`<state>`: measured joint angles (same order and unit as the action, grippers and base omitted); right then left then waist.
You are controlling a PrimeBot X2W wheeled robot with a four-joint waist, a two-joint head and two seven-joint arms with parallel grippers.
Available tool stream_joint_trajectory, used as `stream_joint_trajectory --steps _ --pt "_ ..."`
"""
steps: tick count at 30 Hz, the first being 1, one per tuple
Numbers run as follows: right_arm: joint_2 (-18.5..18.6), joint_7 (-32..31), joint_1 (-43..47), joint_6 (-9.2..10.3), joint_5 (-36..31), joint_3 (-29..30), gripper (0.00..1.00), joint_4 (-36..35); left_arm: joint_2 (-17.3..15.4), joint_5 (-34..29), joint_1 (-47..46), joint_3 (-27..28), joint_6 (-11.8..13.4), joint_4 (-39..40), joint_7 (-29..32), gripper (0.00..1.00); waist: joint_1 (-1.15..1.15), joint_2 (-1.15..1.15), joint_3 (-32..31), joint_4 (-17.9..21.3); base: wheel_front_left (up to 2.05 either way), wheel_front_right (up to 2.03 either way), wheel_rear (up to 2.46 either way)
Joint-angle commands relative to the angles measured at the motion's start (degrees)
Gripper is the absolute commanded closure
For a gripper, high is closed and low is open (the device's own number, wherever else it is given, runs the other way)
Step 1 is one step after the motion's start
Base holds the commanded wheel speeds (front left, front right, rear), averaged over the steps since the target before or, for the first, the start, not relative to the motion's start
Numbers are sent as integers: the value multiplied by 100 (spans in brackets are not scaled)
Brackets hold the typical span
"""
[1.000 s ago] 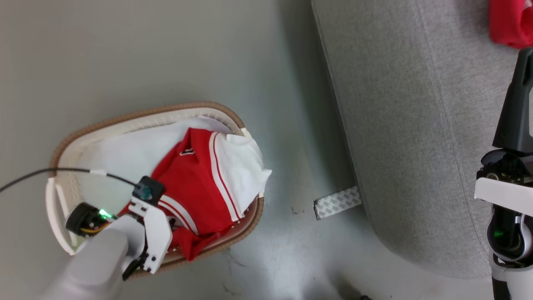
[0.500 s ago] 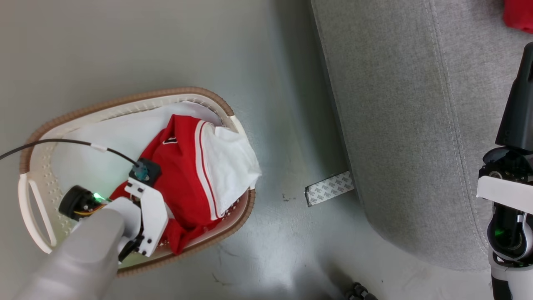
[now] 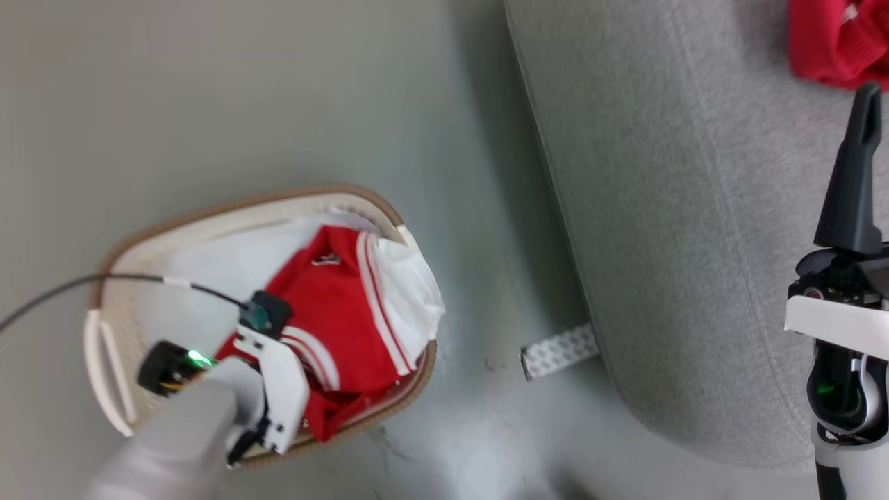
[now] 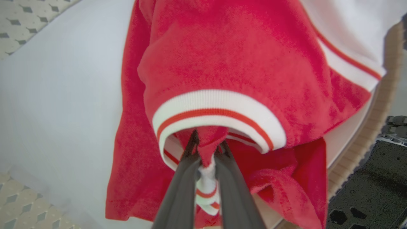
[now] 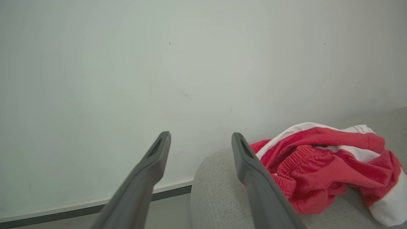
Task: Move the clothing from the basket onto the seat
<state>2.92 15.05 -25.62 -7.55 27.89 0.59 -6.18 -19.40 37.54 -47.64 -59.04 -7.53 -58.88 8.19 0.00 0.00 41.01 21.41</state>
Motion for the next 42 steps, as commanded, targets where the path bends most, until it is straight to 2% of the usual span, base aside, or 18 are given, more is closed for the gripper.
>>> stream_joint_trajectory --steps 1,7,16,24,31,42 --pt "-3 17 69 13 -80 23 0 45 68 123 126 -16 10 -30 -152 100 0 0 -374 -149 0 0 0" --pt "4 17 250 13 -312 -25 0 208 346 353 416 -108 10 -25 -837 100 0 0 -1178 -441 0 0 0" --pt "244 14 621 13 -377 -173 0 509 679 609 764 -197 10 125 -1870 100 0 0 -2345 -960 0 0 0" --pt "346 -99 989 13 -306 -311 0 642 847 822 940 -52 17 478 -2254 100 0 0 -3176 -1319 0 0 0" --pt "300 -198 1345 13 -244 -465 0 738 686 888 939 260 172 1225 -2328 100 0 0 -3732 -1506 0 0 0" --pt "168 -269 1820 13 -173 -815 0 816 65 922 758 738 835 3324 -2163 100 0 0 -4216 -1675 0 0 0"
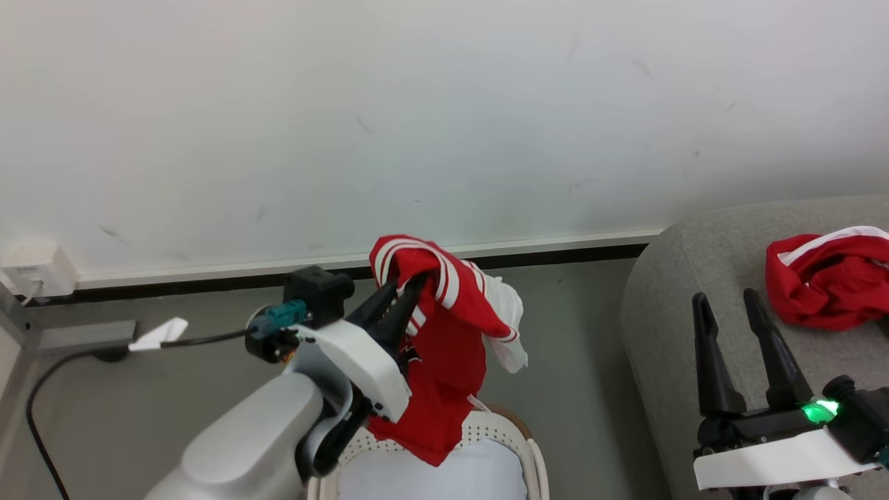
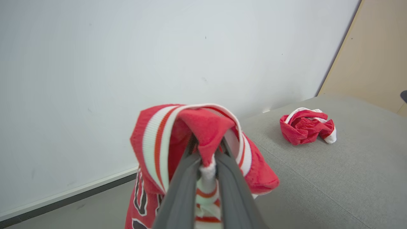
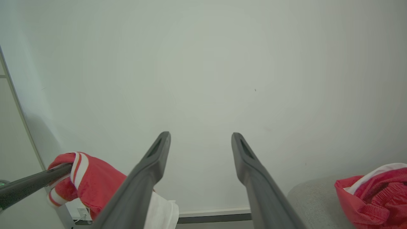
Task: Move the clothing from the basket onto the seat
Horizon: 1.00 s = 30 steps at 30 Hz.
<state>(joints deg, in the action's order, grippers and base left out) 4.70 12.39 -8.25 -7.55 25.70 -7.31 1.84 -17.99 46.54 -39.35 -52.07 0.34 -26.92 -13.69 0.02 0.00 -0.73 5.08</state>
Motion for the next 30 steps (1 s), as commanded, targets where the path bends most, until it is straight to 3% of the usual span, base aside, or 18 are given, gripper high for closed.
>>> stream_joint_trajectory --steps 1,15,23,30 --pt "-20 -7 101 13 45 -70 0 27 -136 14 -107 76 119 347 75 100 -2 0 -58 -59 0 0 0" --pt "-122 68 152 13 103 -780 0 241 -720 59 -485 694 1015 2561 525 100 -2 0 -126 -197 0 0 0" --pt "-39 31 -28 13 5 -1215 0 460 -791 109 -401 766 1156 2880 544 100 -2 0 -127 -234 0 0 0" --pt "104 -143 -281 13 -89 -1698 0 838 -683 130 -304 633 1124 2902 564 100 -2 0 -131 -369 0 0 0"
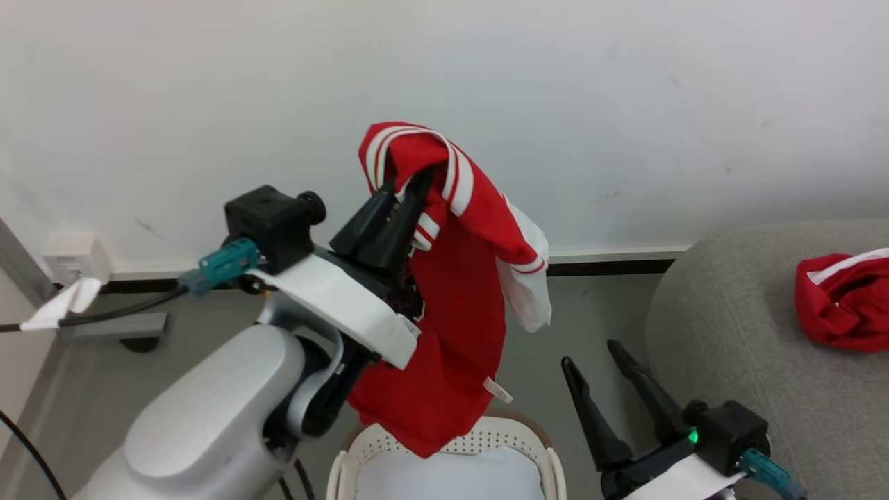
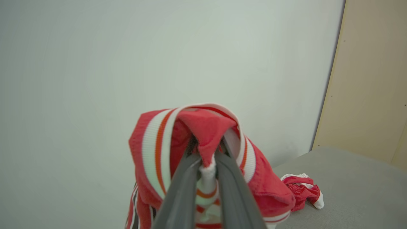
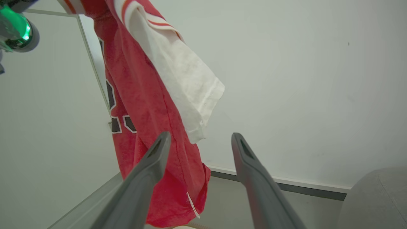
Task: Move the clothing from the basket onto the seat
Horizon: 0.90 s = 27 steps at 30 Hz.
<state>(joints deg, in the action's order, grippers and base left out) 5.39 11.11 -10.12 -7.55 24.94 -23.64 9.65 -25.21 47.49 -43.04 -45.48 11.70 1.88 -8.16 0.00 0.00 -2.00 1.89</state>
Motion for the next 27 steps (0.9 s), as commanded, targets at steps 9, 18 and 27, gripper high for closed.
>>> stream_joint_trajectory --steps 9,18,27 --pt "84 -20 -452 13 -244 -471 0 449 272 33 74 -314 -137 -9 88 100 0 0 -42 -363 0 0 0" --pt "70 -82 -692 13 -163 -809 0 1098 646 -8 65 -785 -329 25 265 100 0 0 -167 -837 0 0 0" --pt "-56 178 -968 13 -255 -723 0 2023 835 82 196 -1097 -445 200 425 100 0 0 -236 -1182 0 0 0"
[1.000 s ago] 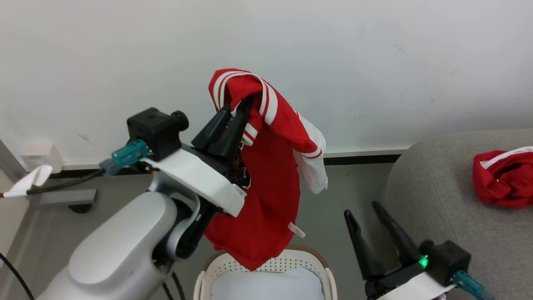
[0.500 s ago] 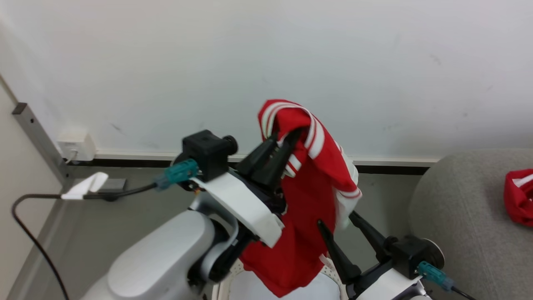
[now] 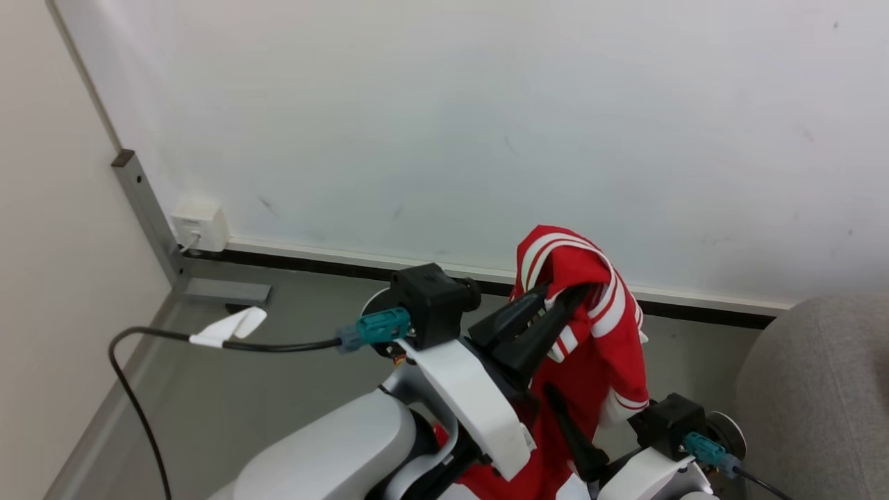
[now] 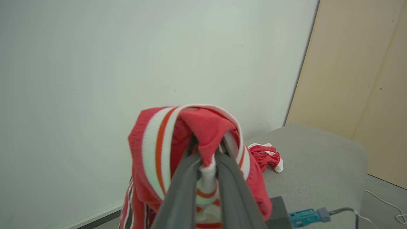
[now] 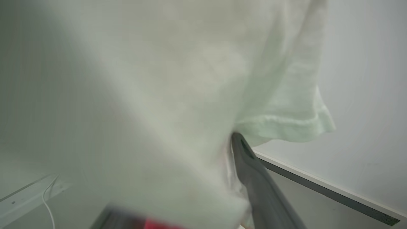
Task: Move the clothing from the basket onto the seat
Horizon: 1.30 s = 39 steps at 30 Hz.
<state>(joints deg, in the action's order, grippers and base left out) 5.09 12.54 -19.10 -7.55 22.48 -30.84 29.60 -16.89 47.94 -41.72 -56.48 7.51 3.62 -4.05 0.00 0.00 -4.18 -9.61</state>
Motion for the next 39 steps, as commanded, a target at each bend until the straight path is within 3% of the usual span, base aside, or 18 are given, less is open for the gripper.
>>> stream_joint_trajectory --steps 1,2,3,5,6,19,32,35,36,37,39 --pt "-44 63 -100 13 7 -12 0 109 3 42 88 -18 -26 33 23 100 0 0 -31 -52 0 0 0" --pt "-58 86 -112 13 40 -36 0 182 -1 47 107 -38 -23 46 27 100 0 0 -43 -68 0 0 0" --pt "-68 115 -125 13 74 -66 23 254 -6 53 116 -48 -16 58 26 100 0 0 -52 -80 0 0 0" --pt "-86 154 -177 13 181 -124 95 334 -27 68 148 -55 6 73 26 100 0 0 -71 -100 0 0 0" --pt "-95 179 -197 13 227 -156 100 356 -39 79 175 -53 23 78 25 100 0 0 -80 -103 0 0 0" --pt "-105 270 -95 13 642 -303 100 388 -239 122 347 -10 138 55 -20 100 0 0 -151 -1 0 0 0" --pt "-2 267 -16 13 926 285 100 -372 -389 127 444 64 209 -89 -121 100 0 0 -26 195 0 0 0" --pt "60 267 -41 13 906 505 100 -553 -427 61 461 41 239 -151 -155 41 0 0 1 326 0 0 0" --pt "78 267 -41 13 903 593 100 -616 -433 60 488 39 249 -160 -174 10 0 0 9 379 0 0 0" --pt "100 267 -41 13 902 682 100 -676 -438 70 512 31 238 -164 -173 0 0 0 25 436 0 0 0" --pt "167 267 -36 13 879 839 100 -753 -436 73 565 -12 216 -178 -187 0 0 0 53 555 0 0 0"
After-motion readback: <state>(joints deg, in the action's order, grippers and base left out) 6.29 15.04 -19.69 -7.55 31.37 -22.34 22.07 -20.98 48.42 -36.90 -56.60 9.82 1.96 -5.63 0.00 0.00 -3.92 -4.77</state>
